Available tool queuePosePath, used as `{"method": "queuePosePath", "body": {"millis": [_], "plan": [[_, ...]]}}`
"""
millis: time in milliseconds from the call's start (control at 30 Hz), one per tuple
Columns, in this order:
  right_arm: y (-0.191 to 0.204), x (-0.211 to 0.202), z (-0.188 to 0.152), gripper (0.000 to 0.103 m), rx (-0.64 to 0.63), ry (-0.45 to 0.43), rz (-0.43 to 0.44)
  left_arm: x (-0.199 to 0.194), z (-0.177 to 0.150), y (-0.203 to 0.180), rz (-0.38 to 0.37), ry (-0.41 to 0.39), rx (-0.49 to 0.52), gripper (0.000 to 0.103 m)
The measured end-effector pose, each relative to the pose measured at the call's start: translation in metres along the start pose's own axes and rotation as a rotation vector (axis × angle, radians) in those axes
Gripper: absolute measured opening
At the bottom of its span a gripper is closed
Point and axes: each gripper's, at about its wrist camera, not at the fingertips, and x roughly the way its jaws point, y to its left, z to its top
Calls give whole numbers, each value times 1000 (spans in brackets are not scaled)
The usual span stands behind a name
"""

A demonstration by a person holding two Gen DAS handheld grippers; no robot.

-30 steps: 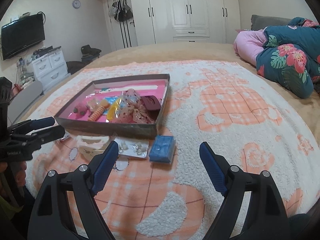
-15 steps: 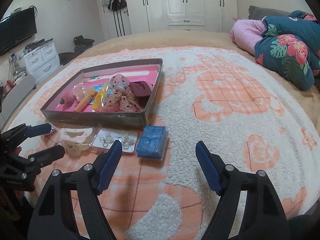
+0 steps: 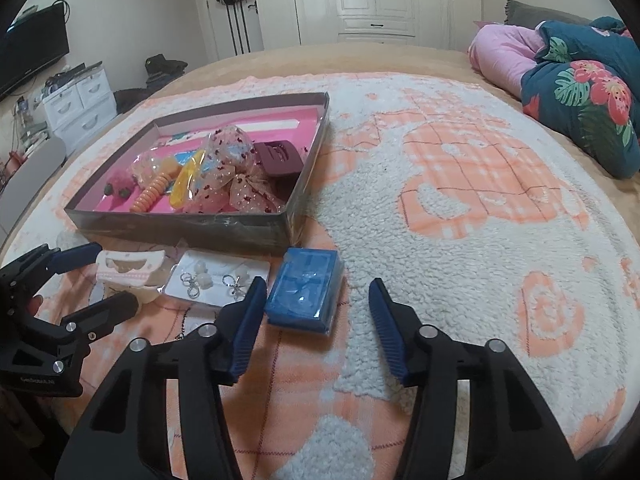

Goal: Organize jewelry
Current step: 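Grasp the white claw clip with the left tool while the right tool grasps the blue clip, then carry the claw clip and blue clip into the tray box with both tools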

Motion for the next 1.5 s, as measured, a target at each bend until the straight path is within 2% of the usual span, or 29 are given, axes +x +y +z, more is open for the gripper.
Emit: {"method": "queuePosePath", "body": {"millis": [167, 267, 367, 600, 933, 1233, 1500], "plan": [[3, 5, -1, 36, -21, 16, 7, 3, 2, 0, -5, 1, -5, 76], [4, 6, -1, 36, -23, 18, 8, 5, 3, -1, -13, 5, -6, 70], [3, 7, -1, 35, -25, 13, 4, 6, 3, -5, -24, 8, 7, 58], [0, 0, 1, 35, 1, -11, 8, 6, 2, -15, -7, 3, 67, 57], [8, -17, 2, 34, -32, -64, 51, -11, 7, -10, -22, -27, 53, 57], [21, -29, 2, 34, -60, -84, 94, -28, 14, 6, -29, -72, -6, 57], [41, -37, 9, 34, -103, -114, 129, -39, 20, 27, -5, -103, -59, 57]]}}
